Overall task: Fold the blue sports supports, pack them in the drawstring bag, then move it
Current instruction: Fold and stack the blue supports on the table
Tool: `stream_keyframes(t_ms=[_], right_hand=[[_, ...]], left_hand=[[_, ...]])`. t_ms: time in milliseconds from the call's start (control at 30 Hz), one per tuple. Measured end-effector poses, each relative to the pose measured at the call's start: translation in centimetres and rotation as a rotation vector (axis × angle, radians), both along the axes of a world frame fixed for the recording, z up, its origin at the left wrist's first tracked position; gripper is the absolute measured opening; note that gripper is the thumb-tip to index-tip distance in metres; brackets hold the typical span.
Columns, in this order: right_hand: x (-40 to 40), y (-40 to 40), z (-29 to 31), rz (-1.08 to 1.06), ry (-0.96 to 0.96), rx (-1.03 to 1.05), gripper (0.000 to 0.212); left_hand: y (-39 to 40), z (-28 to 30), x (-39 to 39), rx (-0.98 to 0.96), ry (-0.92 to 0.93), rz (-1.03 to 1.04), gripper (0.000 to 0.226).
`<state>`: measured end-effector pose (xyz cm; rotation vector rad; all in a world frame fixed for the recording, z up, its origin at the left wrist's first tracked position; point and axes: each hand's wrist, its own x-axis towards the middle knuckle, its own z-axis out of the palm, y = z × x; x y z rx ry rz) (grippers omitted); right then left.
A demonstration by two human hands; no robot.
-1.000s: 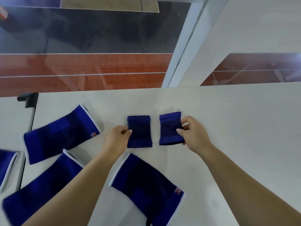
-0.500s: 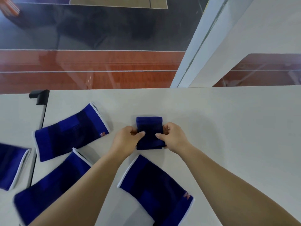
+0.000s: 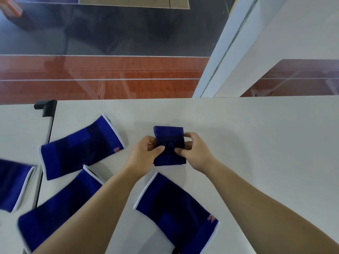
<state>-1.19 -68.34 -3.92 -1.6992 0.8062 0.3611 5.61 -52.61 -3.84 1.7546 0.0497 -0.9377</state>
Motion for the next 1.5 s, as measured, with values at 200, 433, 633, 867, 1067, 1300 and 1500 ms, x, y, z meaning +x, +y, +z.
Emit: stream_keyframes(t_ms=[200, 433, 633, 867, 1067, 1300, 1500], right_hand=[[-0.9, 0.2, 1.7, -0.024, -0.217, -0.078, 0.053], [-1.7, 0.4, 2.6, 0.200, -0.174, -0.250, 0.057], [-1.7, 0.7, 2.4, 0.246, -0.181, -0.403, 0.018], [-1.6, 0.4, 2.5, 0.213, -0.094, -0.212, 0.009], [-1.7, 0.0, 1.9, 0.312, 0.047, -0.328, 0.022], [-2.5, -1.4, 2.1, 0.376, 0.090, -0.490, 0.027], [-3.0, -1.5, 2.4, 0.434, 0.093, -0.541, 0.029]], left_hand=[[0.2, 1.3, 0.0, -0.067, -0.111, 0.065, 0.035], [0.8, 1.7, -0.5, 0.096, -0.261, -0.224, 0.060], [1.0, 2.1, -0.5, 0.207, -0.441, -0.232, 0.025], [1.4, 2.5, -0.6, 0.152, -0.296, -0.202, 0.014], [1.7, 0.9, -0.4, 0.290, -0.276, -0.233, 0.030], [2.4, 0.4, -0.5, 0.399, -0.794, -0.426, 0.030], [2.4, -0.7, -0.5, 0.380, -0.899, -0.801, 0.033]])
